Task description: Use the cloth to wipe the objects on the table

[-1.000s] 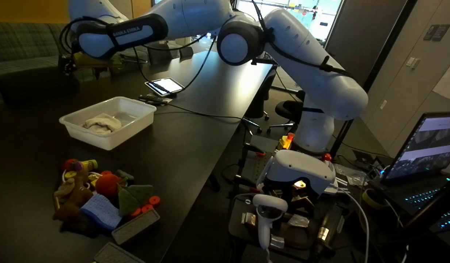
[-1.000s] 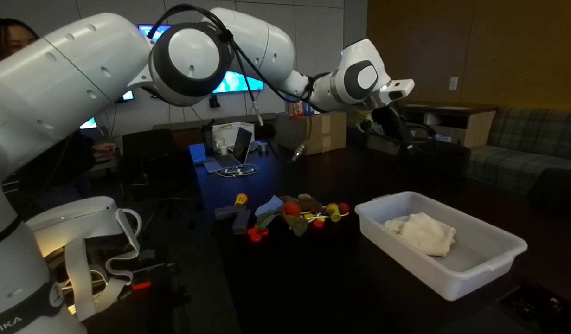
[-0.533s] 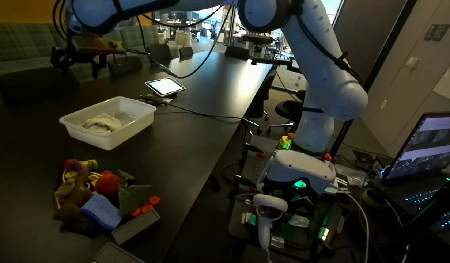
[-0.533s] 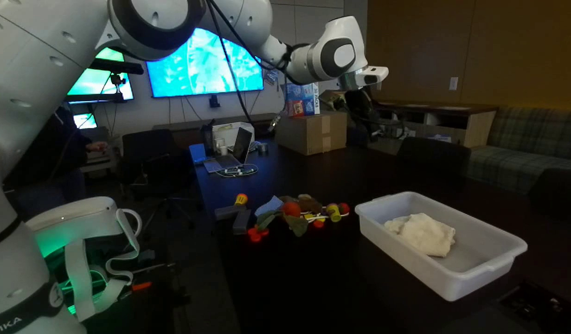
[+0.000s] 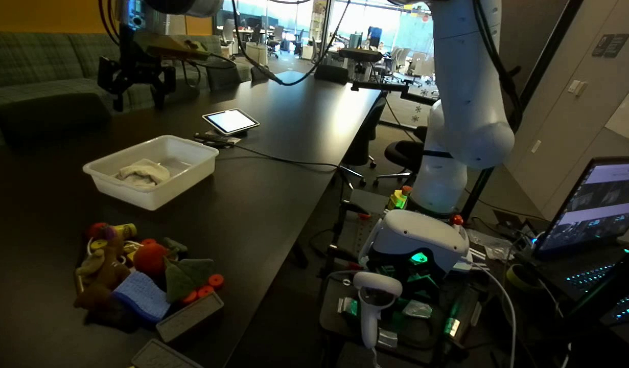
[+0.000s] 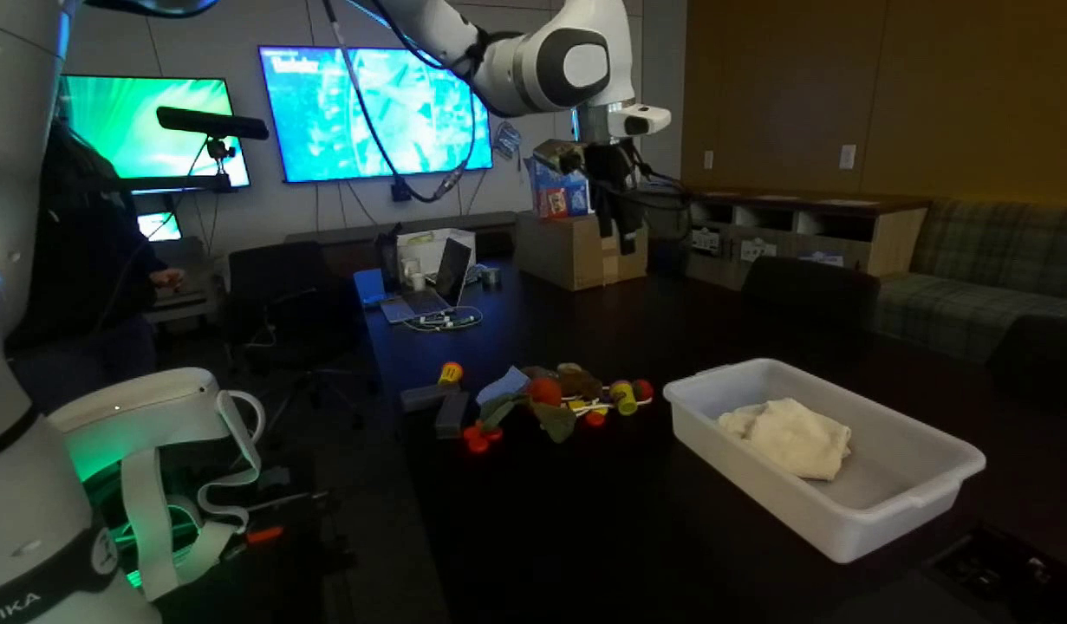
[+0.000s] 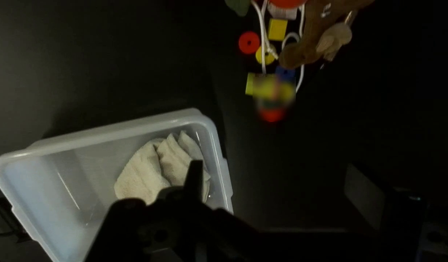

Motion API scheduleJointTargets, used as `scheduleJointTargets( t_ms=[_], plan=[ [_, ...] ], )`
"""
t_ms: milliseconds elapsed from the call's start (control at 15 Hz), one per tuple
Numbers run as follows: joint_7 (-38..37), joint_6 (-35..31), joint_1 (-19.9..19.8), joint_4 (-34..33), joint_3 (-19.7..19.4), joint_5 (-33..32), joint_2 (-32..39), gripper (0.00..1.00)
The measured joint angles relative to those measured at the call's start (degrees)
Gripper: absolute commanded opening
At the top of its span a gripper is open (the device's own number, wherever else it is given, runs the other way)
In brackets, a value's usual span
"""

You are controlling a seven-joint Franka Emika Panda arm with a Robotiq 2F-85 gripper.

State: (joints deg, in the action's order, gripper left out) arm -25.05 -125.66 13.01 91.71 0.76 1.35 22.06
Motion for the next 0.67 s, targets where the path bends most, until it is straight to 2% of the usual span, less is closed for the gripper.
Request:
scheduleJointTargets(
  t_ms=[333, 667],
  plan=[
    [5.8, 2.3, -1.6, 15.4, 2.6, 6.8, -13.1, 1.00],
    [11.8, 3.9, -2.2, 31.7, 3.2, 13.2, -27.9, 1.00]
  ],
)
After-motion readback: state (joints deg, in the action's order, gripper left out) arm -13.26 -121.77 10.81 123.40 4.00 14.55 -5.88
